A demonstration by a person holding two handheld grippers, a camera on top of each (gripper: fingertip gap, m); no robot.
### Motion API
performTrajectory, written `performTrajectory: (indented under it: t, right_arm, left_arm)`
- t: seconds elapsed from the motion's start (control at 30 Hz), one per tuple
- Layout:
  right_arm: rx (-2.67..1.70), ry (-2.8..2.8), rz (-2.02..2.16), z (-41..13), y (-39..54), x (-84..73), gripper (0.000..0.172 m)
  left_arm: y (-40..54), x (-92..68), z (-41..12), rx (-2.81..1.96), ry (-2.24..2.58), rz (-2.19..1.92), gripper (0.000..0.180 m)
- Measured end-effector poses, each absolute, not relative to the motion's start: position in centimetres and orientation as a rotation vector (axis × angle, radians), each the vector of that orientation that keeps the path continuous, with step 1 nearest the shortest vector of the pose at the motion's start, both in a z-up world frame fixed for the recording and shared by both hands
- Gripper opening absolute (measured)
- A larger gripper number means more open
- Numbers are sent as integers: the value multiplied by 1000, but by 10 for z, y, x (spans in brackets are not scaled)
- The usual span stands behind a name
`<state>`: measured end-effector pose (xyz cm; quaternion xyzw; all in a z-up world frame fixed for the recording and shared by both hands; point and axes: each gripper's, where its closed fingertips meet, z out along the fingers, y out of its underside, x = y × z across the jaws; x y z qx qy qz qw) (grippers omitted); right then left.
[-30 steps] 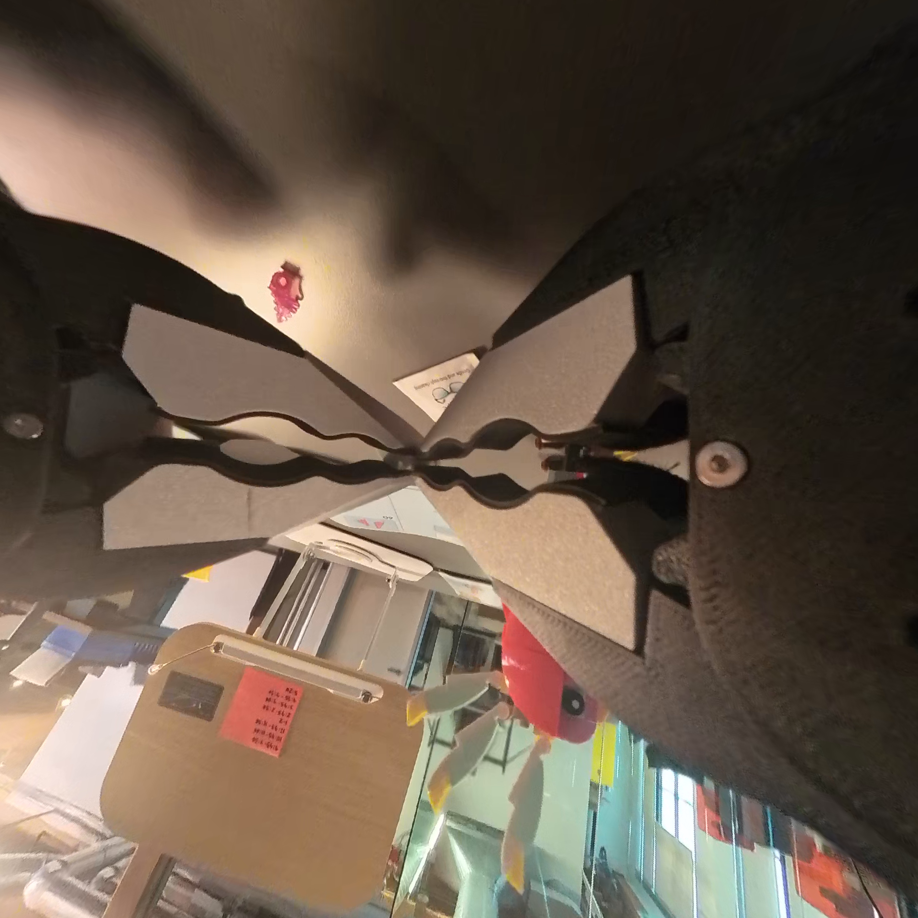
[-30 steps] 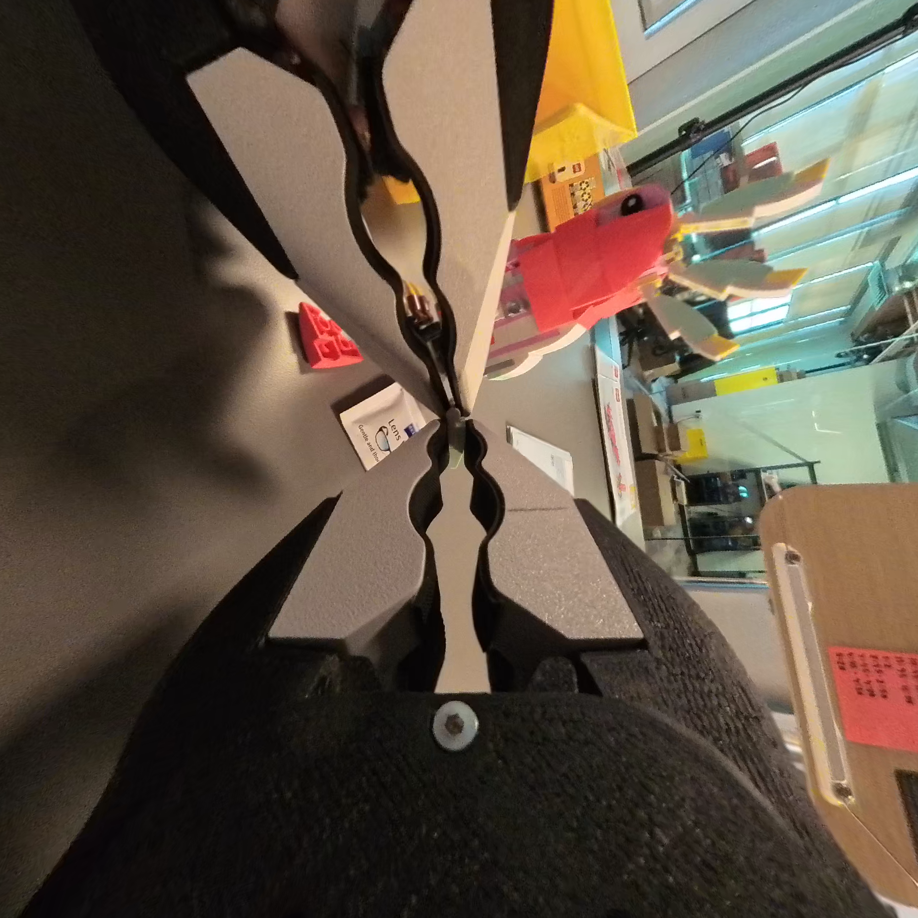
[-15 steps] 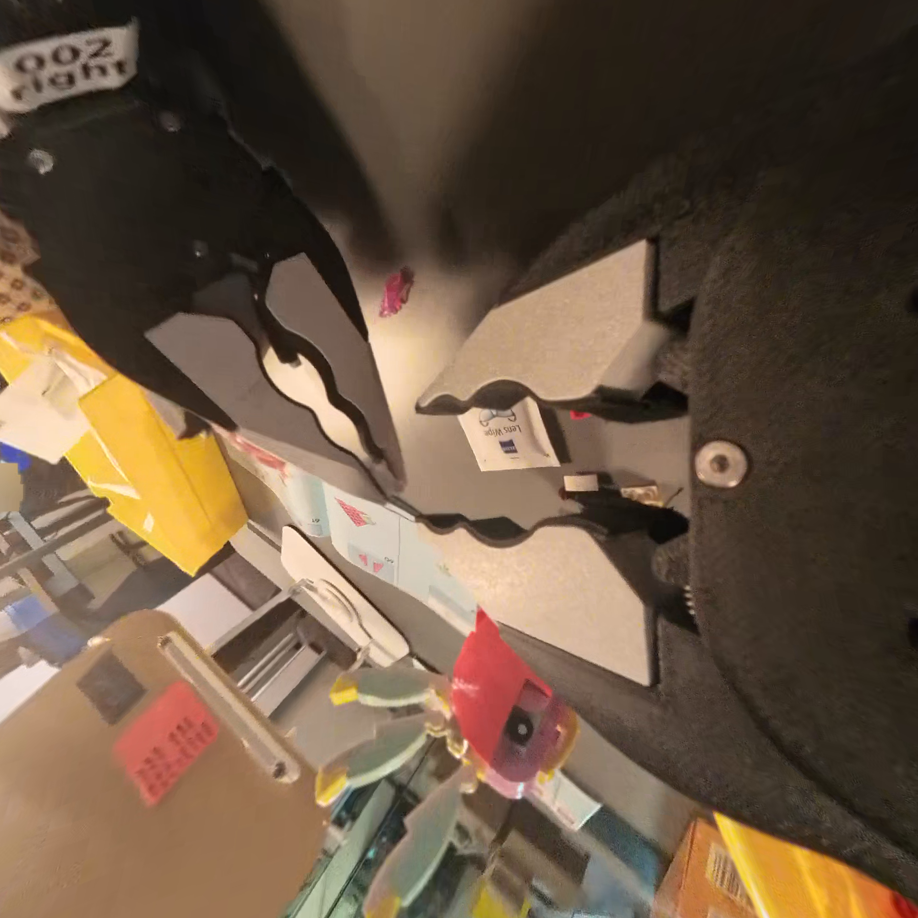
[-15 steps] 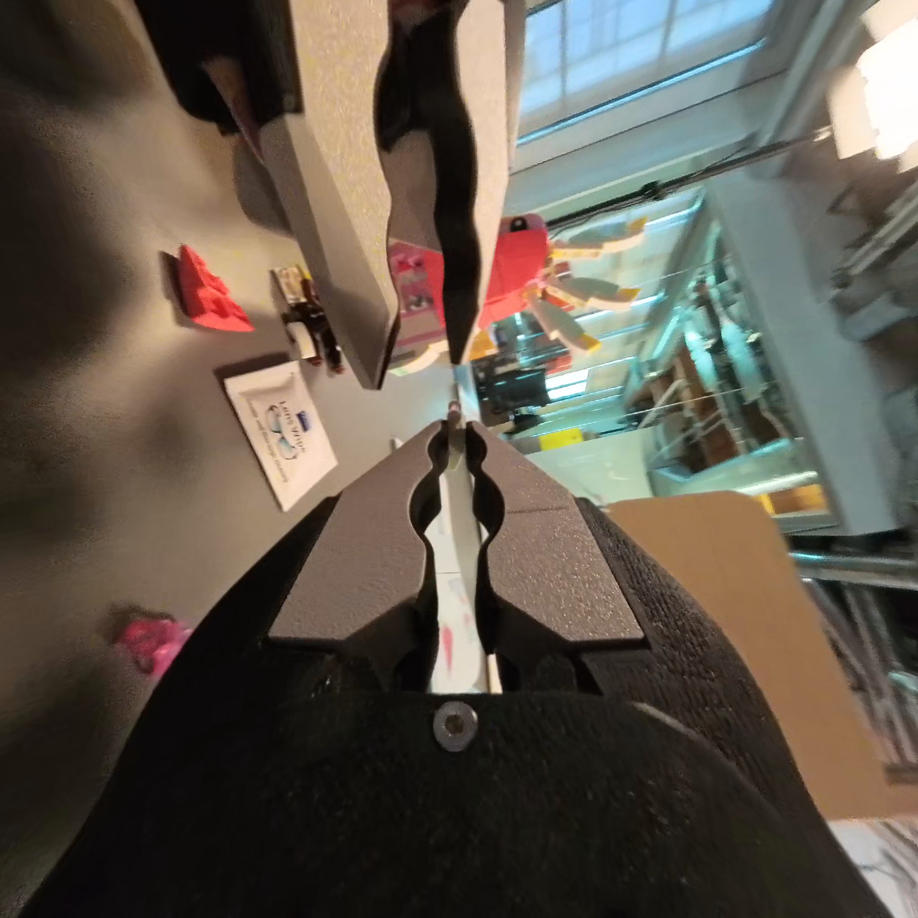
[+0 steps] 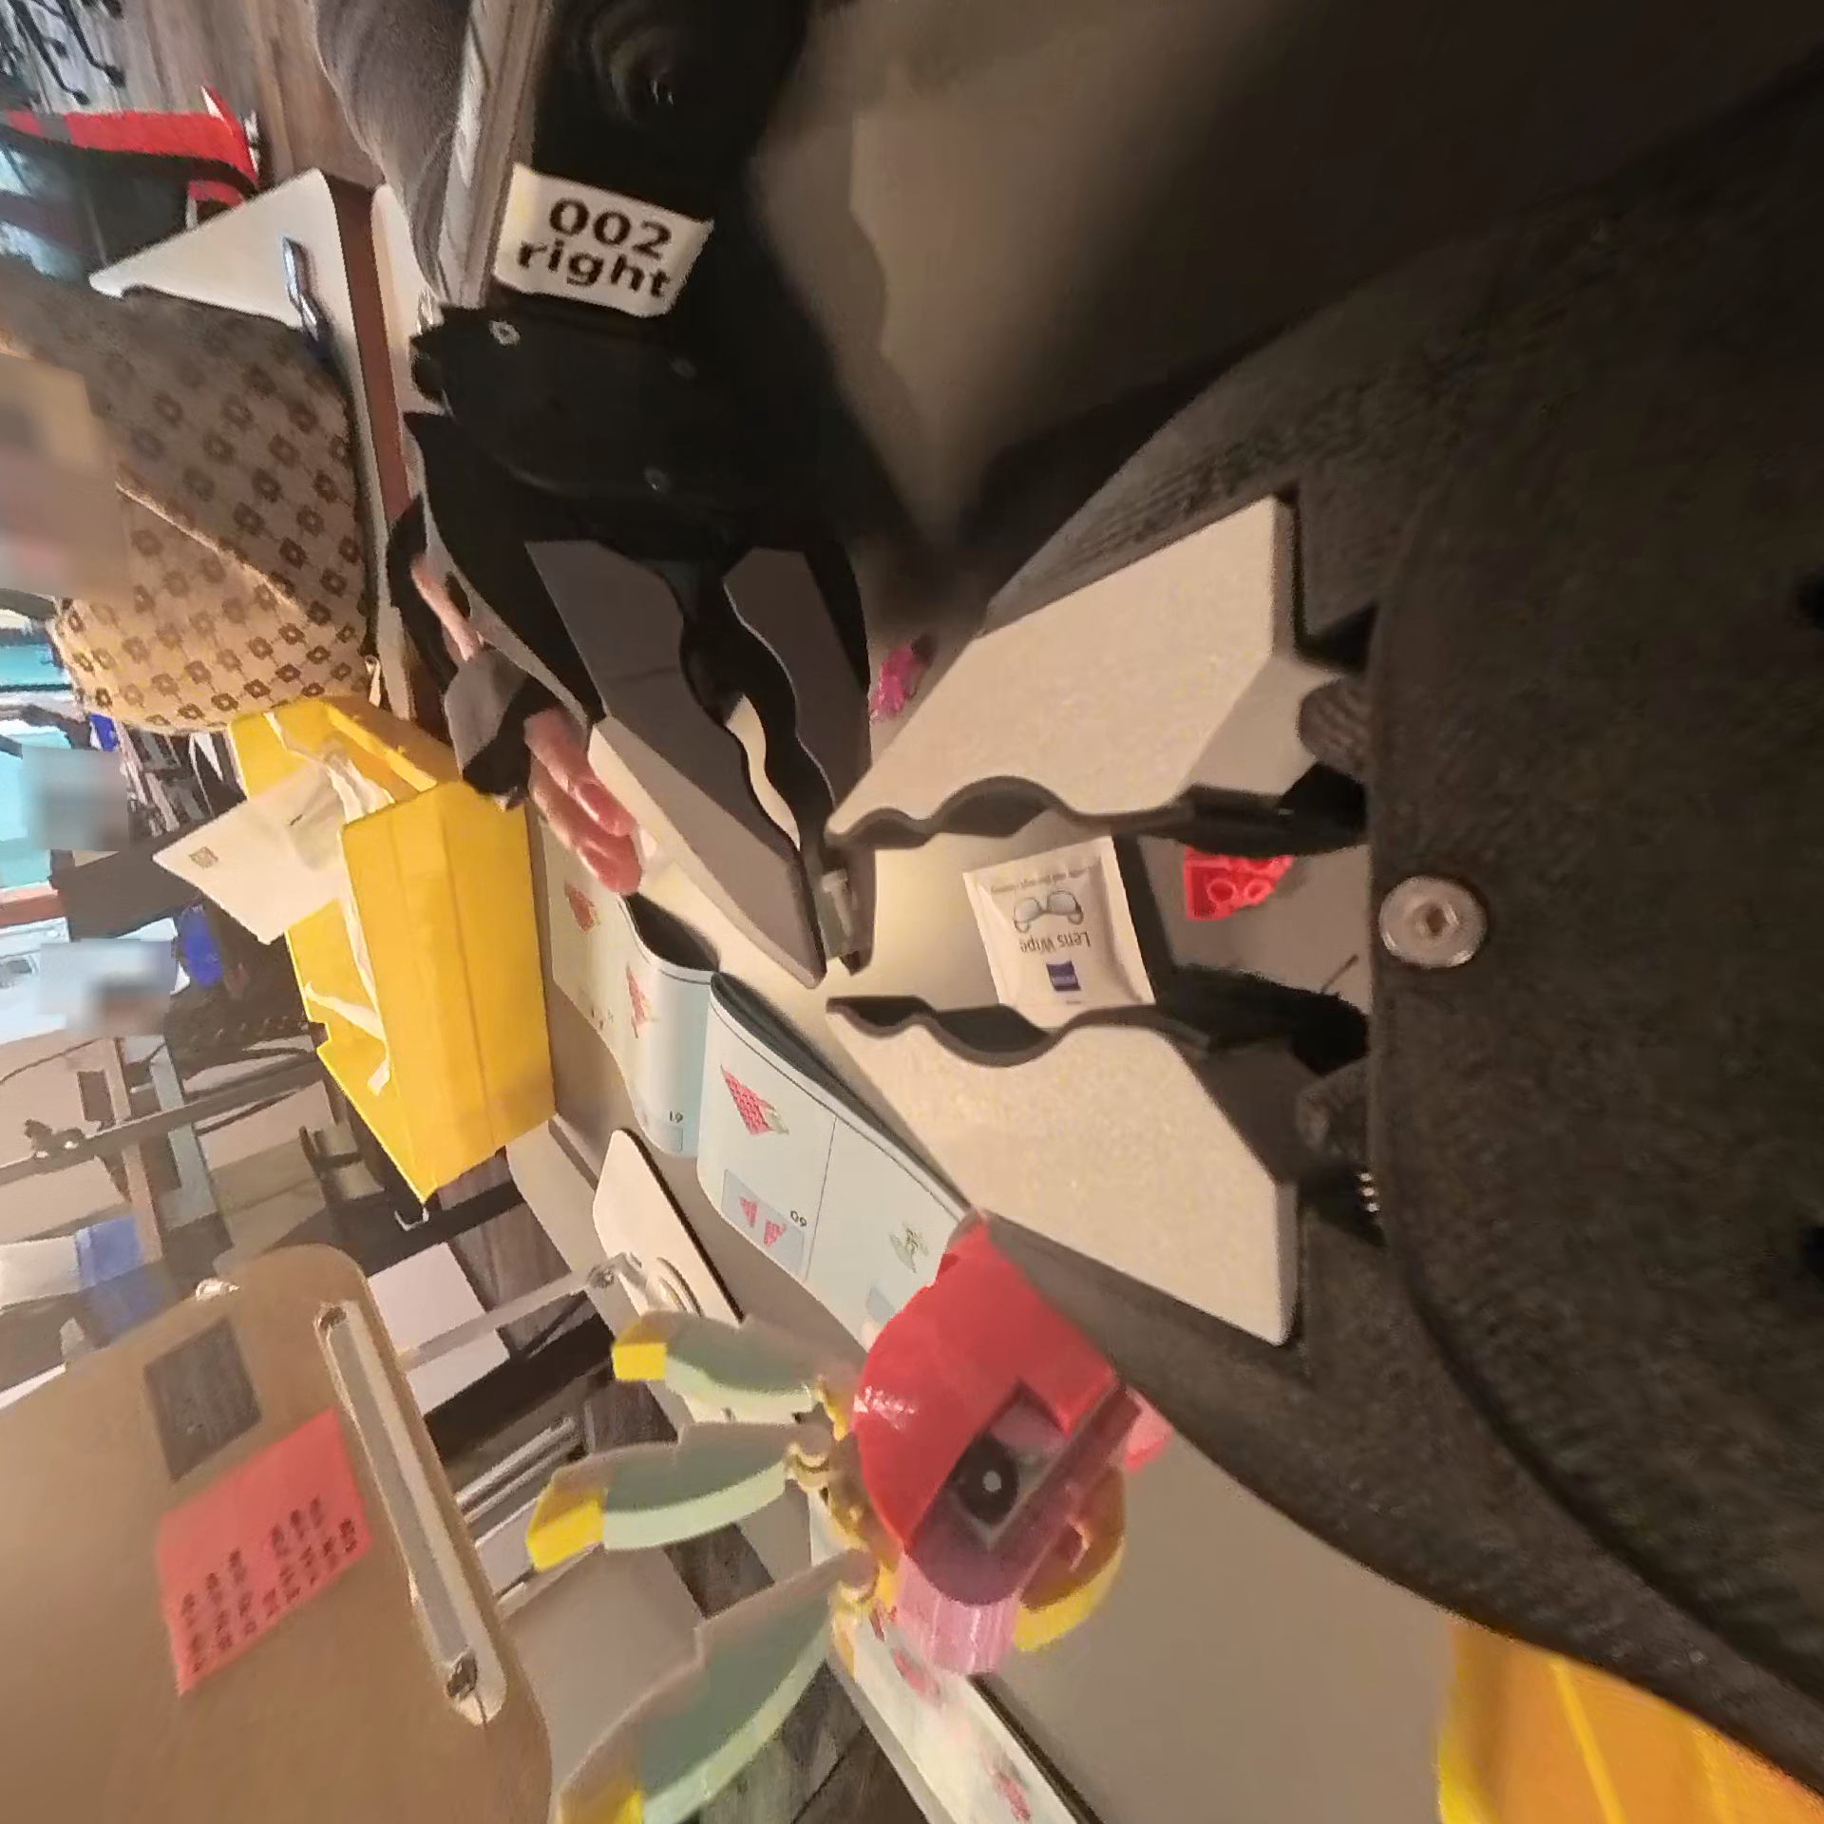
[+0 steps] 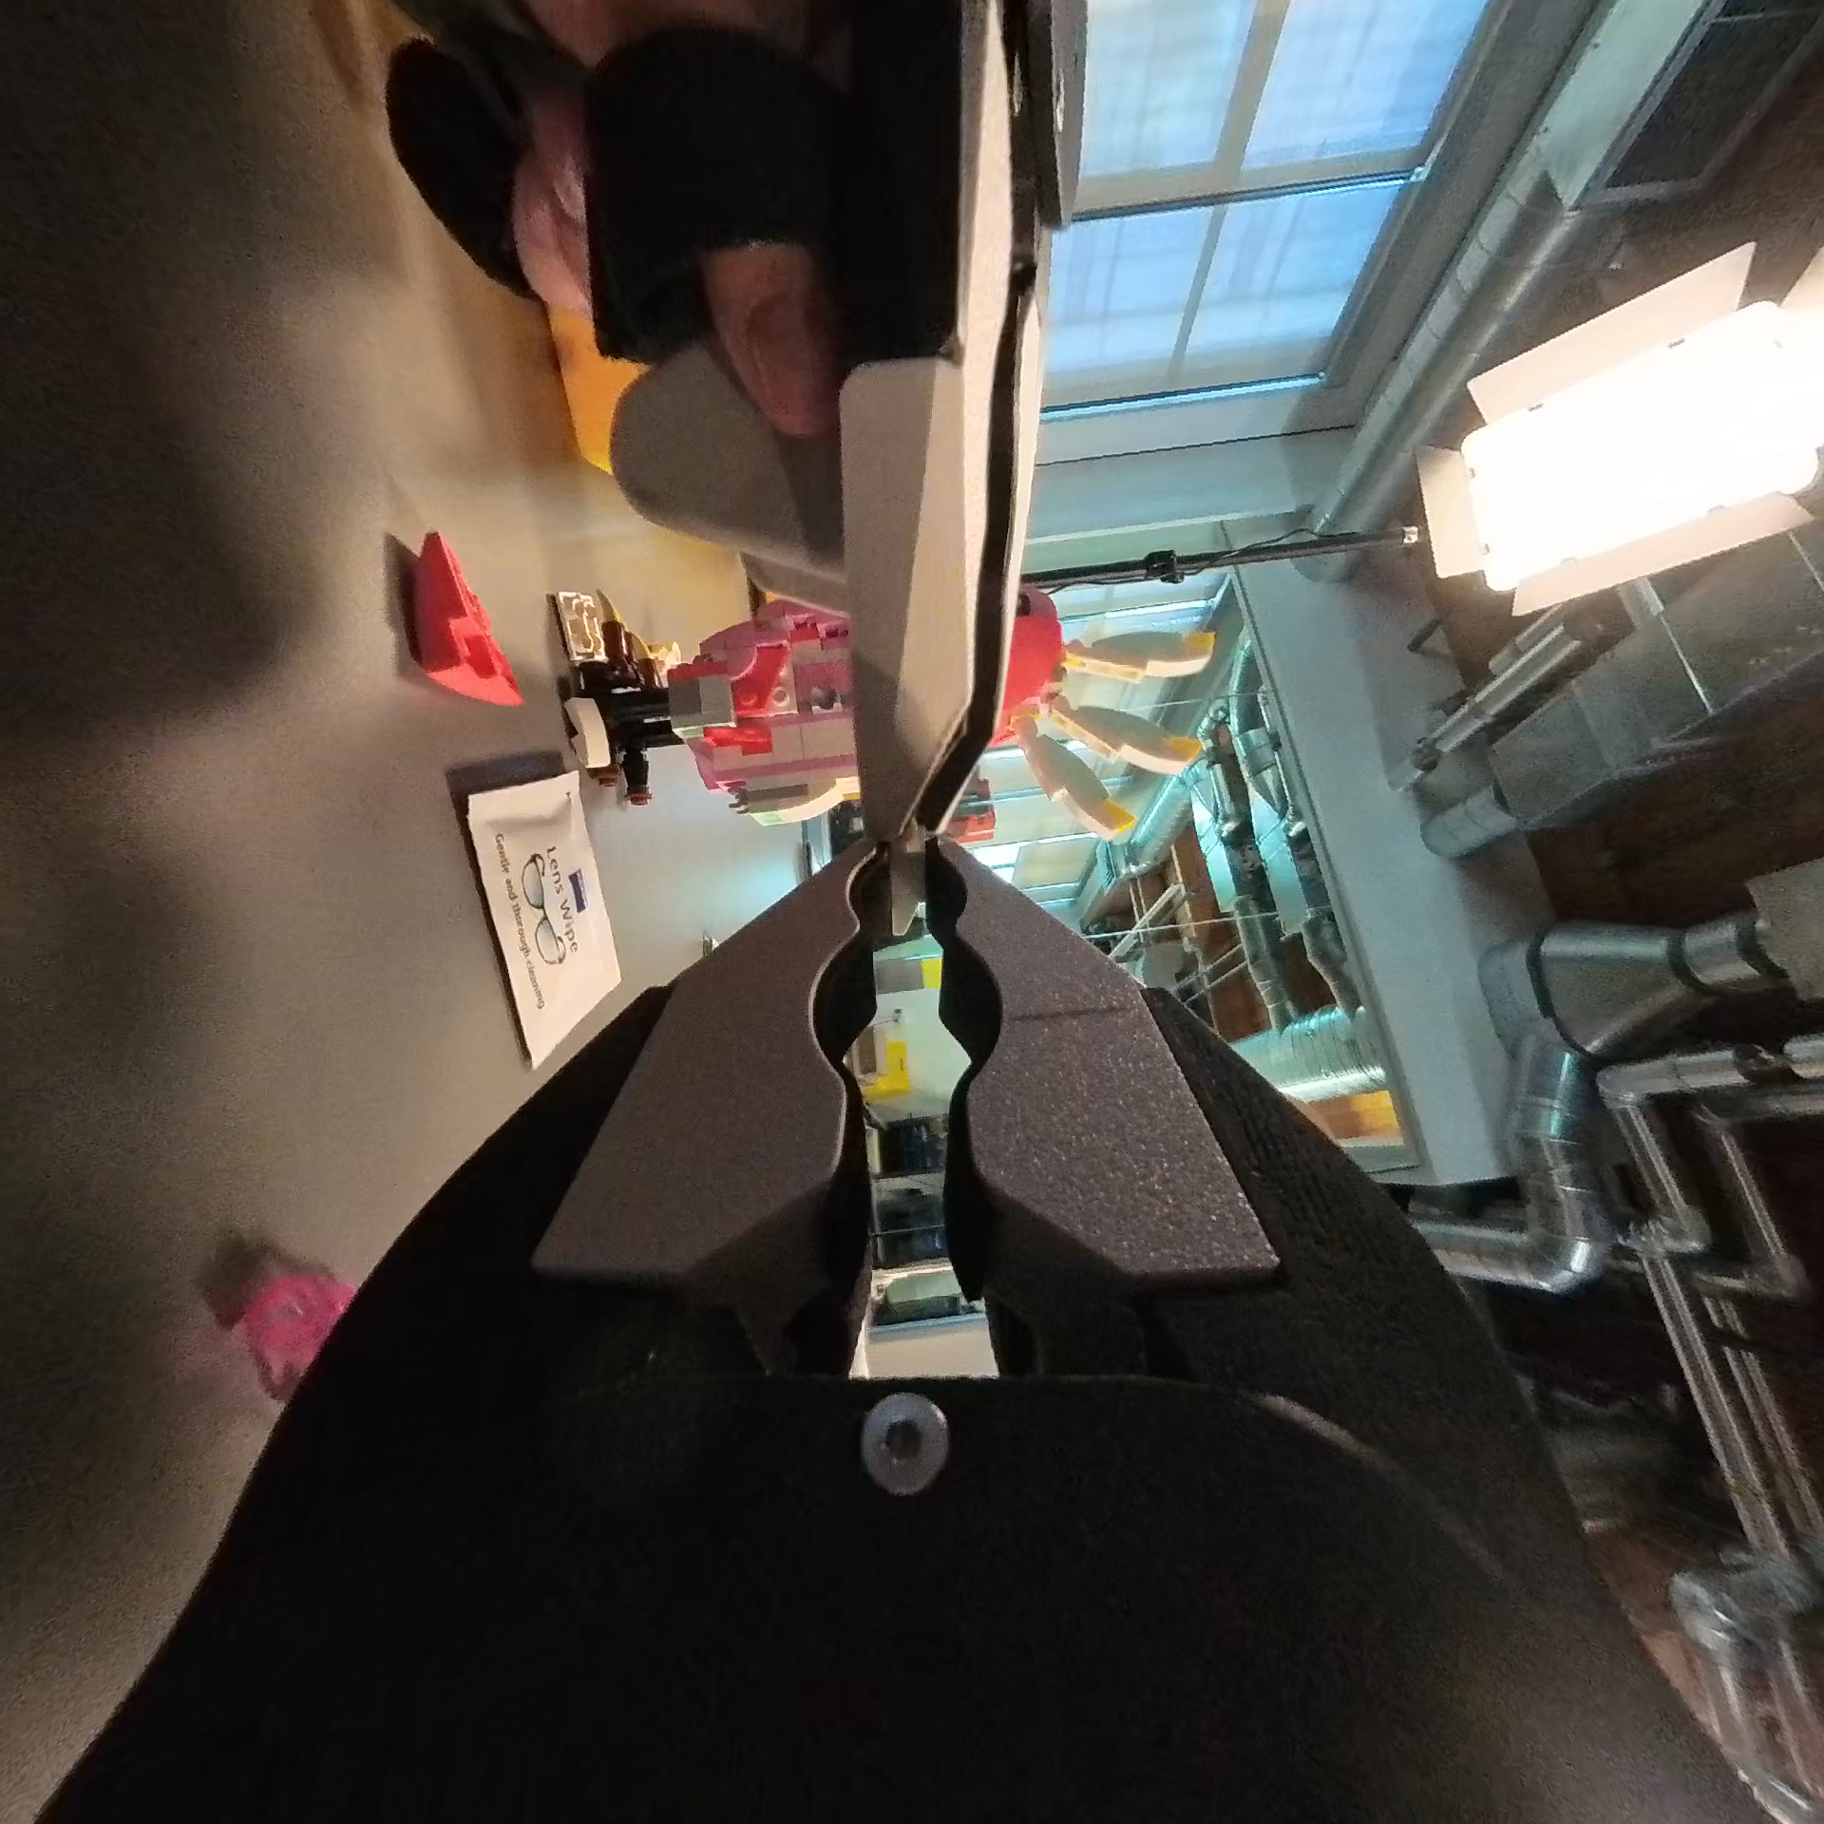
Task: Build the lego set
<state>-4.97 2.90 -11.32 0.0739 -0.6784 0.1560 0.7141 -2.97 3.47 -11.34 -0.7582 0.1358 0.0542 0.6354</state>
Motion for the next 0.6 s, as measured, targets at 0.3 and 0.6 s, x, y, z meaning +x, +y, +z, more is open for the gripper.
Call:
performTrajectory:
  t: [0.3,0.6]
  right_arm:
    - [167,-1502,276,-117,31,-54,5]
    - [-81,-1617,230,-120,135,-61,36]
  left_arm:
    - [37,-33,-116,-1758,307,193,15]
    - [36,-33,-125,-1815,345,225,0]
